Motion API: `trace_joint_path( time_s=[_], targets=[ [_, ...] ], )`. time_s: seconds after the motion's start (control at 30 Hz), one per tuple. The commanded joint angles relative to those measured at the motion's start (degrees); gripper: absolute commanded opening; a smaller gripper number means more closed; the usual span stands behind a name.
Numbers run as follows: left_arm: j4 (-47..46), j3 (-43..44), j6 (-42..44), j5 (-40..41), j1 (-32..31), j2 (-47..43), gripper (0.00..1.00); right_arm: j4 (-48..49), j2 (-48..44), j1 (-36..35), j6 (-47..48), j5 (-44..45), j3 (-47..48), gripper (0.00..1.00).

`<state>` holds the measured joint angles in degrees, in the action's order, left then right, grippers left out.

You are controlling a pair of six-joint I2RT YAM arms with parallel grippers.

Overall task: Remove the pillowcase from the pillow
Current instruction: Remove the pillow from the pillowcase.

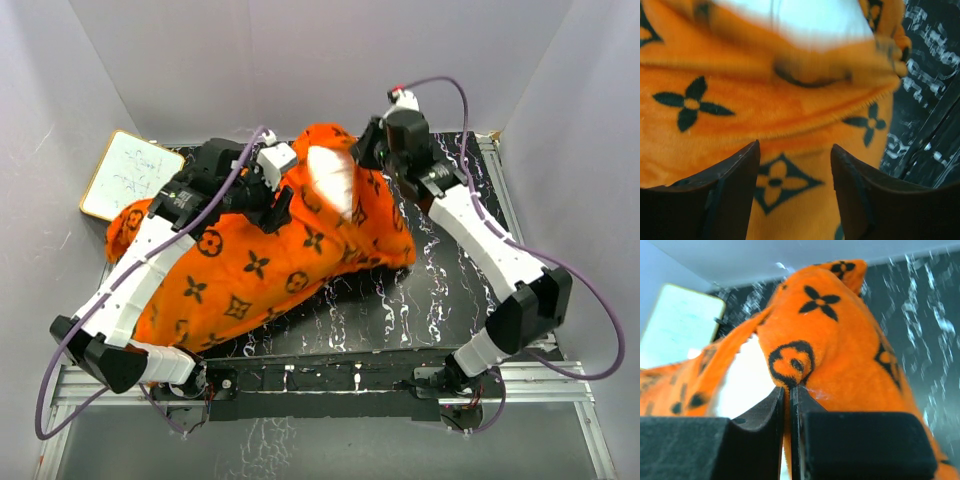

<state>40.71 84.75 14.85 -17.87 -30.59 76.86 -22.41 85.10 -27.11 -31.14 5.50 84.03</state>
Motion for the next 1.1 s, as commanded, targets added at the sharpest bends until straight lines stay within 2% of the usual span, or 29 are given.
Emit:
trace_joint_path(
  time_s=[0.0, 0.1, 0.27, 0.47, 0.6, 0.7, 0.9, 1.07],
  targets=[
    [3.5, 10.9, -4.7, 1.5, 0.2, -3.9, 0.63, 12.9, 3.2, 2.8, 6.3, -4.0, 18.1, 0.08],
    [-4.6, 14.8, -4.0, 7.2, 0.2, -4.2, 0.71, 14.8, 4.5, 1.5, 6.6, -8.0, 22.1, 0.08],
    [-16.7, 17.7, 1.9, 8.8, 0.2, -1.5, 0.73, 15.0, 5.1, -3.6, 8.8, -11.2, 24.5, 0.08],
    [-17.9, 27.3, 3.8, 3.7, 0.1, 8.7, 0.73, 14.9, 4.7, -8.7, 12.2, -12.6, 26.5, 0.08],
    [-17.3, 30.3, 9.3, -0.3, 0.1, 11.8, 0.73, 14.2, 4.2, -9.5, 12.7, -13.0, 28.7, 0.08],
    [-15.0, 29.8, 13.9, -1.0, 0.1, 11.8, 0.71, 14.2, 3.2, -9.6, 13.1, -13.5, 29.1, 0.08],
    [-16.3, 22.7, 17.8, -3.4, 0.2, 7.8, 0.68, 13.3, 2.3, -9.6, 13.6, -16.2, 28.8, 0.08],
    [-11.5, 23.5, 22.6, -5.0, 0.3, 8.6, 0.67, 12.5, 1.4, -9.6, 14.6, -18.0, 28.3, 0.08]
  ],
)
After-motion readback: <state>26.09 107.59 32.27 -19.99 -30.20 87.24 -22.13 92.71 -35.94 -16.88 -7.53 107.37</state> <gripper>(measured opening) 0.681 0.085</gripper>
